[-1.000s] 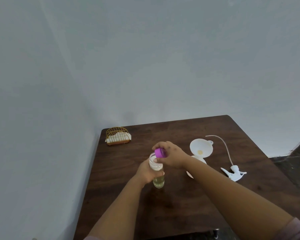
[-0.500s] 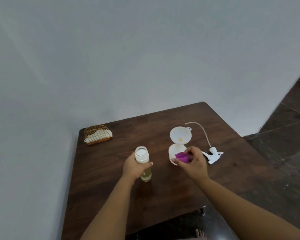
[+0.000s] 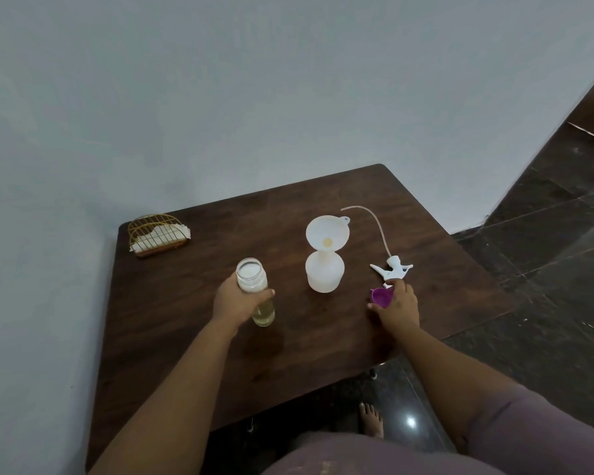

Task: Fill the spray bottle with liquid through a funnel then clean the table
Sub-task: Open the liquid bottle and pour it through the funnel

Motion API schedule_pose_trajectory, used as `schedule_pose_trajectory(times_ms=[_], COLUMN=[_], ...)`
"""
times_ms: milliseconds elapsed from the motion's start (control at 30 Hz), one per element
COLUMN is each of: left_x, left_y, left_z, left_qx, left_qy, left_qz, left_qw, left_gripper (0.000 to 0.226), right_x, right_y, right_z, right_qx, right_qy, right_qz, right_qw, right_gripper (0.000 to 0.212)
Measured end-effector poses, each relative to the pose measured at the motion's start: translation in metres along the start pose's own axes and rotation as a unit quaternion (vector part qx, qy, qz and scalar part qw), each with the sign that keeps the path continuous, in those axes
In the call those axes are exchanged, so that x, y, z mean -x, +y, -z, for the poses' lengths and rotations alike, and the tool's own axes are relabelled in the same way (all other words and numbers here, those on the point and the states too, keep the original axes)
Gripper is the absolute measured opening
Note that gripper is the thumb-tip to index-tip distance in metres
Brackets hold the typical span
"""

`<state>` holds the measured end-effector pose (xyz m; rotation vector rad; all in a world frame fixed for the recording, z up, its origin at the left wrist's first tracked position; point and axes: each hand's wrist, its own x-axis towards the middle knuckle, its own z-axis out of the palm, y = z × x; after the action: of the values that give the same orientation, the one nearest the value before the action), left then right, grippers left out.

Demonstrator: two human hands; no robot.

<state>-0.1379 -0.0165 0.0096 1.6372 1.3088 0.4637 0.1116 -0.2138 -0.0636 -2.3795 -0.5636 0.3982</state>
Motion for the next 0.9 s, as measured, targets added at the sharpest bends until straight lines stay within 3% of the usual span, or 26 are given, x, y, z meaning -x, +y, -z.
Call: schedule_pose_trajectory(times_ms=[267, 467, 600, 700, 767, 900], left_x=[0.004, 0.026, 0.047, 0.058, 0.064, 0.073], left_y=[0.002, 0.005, 0.014, 0.023, 0.028, 0.037], left_z=[0.0, 0.001, -0.015, -0.034, -0.047, -0.07], left_qx=[-0.005, -0.078, -0.058, -0.057, -0.061, -0.048], left_qy=[-0.002, 0.029, 0.016, -0.044, -0.09, -0.115], left_qz=[-0.006, -0.075, -0.106, -0.131, -0.137, -0.134], left_qw=[1.0, 0.994, 0.993, 0.989, 0.985, 0.983], left_gripper=[0.047, 0.046, 0.042, 0.039, 0.036, 0.049], right_x=[0.013, 0.043, 0.058, 0.071, 0.082, 0.092], right_y=[0.005, -0.015, -0.035, -0.049, -0.054, -0.058], right_z=[-0.01, -0.021, -0.019, -0.021, -0.024, -0.014], right_qx=[0.088, 0.154, 0.09, 0.076, 0.018, -0.224], right_qy=[0.015, 0.072, 0.023, -0.134, -0.169, -0.157], right_qz=[-0.002, 0.164, 0.273, 0.316, 0.338, 0.248], right_qw=[0.996, 0.972, 0.957, 0.936, 0.926, 0.929], right_gripper=[0.084, 0.05, 0.053, 0.071, 0.077, 0.066])
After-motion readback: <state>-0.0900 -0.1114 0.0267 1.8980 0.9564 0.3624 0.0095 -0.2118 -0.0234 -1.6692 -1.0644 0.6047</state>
